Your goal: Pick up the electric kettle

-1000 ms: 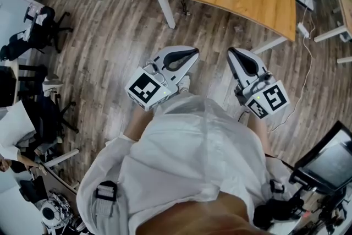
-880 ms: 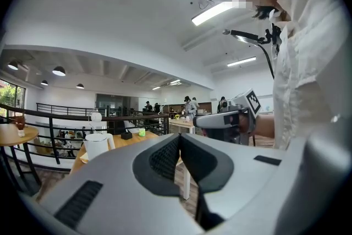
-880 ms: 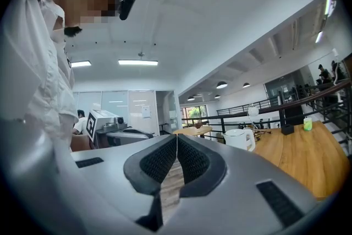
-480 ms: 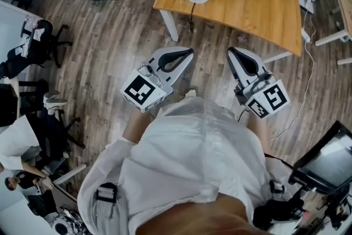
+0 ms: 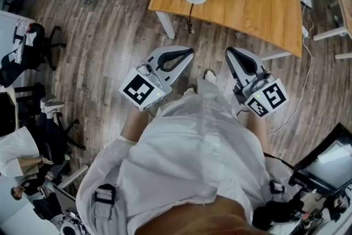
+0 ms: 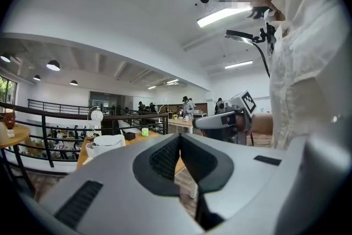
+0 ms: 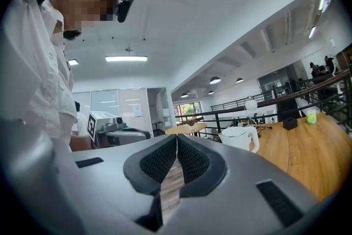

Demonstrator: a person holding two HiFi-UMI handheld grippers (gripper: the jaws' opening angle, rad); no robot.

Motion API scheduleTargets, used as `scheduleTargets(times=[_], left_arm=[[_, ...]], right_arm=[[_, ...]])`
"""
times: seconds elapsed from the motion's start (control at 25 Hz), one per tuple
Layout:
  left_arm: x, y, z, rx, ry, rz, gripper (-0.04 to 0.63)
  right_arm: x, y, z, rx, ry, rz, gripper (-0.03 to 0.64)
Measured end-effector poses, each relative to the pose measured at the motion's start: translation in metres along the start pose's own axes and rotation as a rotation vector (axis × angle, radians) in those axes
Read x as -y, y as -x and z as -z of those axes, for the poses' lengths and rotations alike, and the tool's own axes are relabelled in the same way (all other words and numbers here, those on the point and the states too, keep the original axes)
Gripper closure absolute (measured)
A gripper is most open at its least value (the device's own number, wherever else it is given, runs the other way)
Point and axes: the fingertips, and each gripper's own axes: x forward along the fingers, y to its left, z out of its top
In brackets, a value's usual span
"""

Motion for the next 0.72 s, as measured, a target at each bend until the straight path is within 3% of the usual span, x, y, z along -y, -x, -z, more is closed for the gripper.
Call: scheduleTargets(times=[0.36, 0.72], left_arm=[[-0.042, -0.029, 0.020, -0.020, 0.038, -0.020, 0.589], [-0.082, -0.069, 0.045, -0.025, 0.050, -0.046, 0.589]], right_arm=[[0.063, -0.027, 0.014, -0.042, -0.014, 0.006, 0.604], [0.141, -0.052, 0.052, -0.114, 0.030, 0.080, 0.603]])
